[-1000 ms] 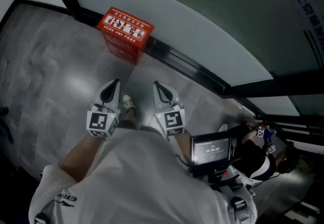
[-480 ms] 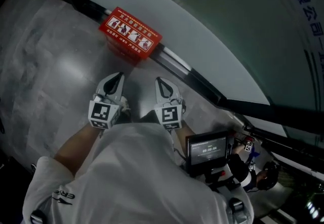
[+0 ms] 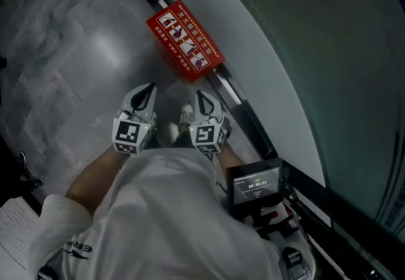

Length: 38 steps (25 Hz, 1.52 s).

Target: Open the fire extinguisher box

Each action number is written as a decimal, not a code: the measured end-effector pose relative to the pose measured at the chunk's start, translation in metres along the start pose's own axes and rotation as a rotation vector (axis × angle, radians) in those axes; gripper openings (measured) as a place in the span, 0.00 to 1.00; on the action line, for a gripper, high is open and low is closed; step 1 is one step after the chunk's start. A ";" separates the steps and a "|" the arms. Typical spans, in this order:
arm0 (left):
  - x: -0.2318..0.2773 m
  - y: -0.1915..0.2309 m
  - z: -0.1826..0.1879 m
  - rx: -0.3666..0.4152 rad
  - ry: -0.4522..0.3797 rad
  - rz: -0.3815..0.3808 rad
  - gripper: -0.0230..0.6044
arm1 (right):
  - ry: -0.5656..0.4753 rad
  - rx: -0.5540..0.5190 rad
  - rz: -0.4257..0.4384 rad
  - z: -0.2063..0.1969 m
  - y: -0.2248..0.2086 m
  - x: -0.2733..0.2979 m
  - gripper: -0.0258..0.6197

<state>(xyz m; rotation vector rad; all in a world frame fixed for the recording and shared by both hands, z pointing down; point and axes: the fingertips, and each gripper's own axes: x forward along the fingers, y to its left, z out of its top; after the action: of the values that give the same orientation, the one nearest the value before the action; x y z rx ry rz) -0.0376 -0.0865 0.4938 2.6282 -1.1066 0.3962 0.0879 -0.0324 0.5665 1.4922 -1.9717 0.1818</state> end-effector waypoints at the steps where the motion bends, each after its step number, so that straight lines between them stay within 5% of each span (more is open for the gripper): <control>1: 0.003 0.001 -0.002 -0.005 0.006 0.030 0.04 | 0.011 -0.019 0.019 -0.005 -0.001 0.008 0.06; 9: 0.027 0.003 -0.041 -0.020 0.066 0.177 0.04 | 0.101 -0.136 0.123 -0.054 0.003 0.071 0.07; 13: 0.035 0.017 -0.067 -0.056 0.101 0.202 0.04 | 0.161 -0.199 0.120 -0.076 0.011 0.104 0.18; 23: 0.045 0.045 -0.121 -0.102 0.183 0.202 0.04 | 0.282 -0.355 0.057 -0.114 0.026 0.170 0.44; 38: 0.040 0.075 -0.133 -0.123 0.212 0.176 0.04 | 0.415 -0.396 -0.052 -0.132 0.026 0.193 0.48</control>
<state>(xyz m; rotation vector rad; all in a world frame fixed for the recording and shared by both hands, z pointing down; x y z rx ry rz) -0.0850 -0.1183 0.6412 2.3289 -1.2504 0.6070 0.0915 -0.1171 0.7859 1.1397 -1.5280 0.0646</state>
